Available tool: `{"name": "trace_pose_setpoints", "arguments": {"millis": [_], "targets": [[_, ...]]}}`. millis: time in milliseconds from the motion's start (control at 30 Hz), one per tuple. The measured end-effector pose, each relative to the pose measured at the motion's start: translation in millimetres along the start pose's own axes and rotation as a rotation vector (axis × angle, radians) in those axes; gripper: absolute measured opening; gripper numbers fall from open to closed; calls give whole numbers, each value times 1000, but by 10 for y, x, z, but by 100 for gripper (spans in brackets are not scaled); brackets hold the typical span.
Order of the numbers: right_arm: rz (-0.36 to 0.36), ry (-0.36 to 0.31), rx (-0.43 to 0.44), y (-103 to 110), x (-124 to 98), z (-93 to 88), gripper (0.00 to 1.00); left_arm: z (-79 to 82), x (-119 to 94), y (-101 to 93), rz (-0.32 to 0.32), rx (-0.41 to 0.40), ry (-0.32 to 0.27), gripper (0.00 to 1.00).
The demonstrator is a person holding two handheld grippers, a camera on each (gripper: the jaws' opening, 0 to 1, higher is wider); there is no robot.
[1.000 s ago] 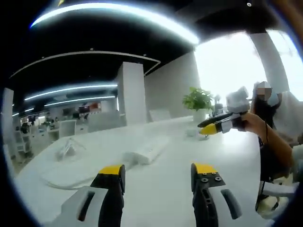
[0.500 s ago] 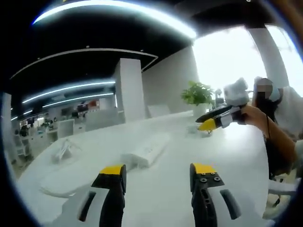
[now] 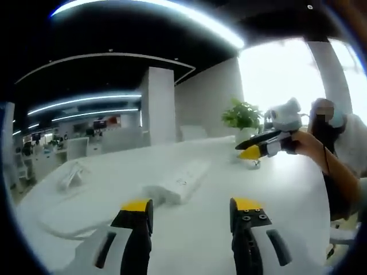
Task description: Straighten the power strip on the desk, plug the charger into it
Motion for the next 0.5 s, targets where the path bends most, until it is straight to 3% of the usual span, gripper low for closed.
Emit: {"name": "trace_pose_setpoints", "arguments": {"millis": [500], "targets": [[26, 18, -21, -96, 272, 28, 39, -3, 270, 71, -54, -18, 56, 51]]}}
Point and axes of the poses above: the point that each gripper's makers call its tool centre point, and the gripper's own axes: x roughly forward along the fingers, y roughly to its left, z roughly out of its top, the point moved 9 cm from there along -x, roughly backward along the fingers, and after that the axes turned 8 degrees about -z, right-handed, at the moved point
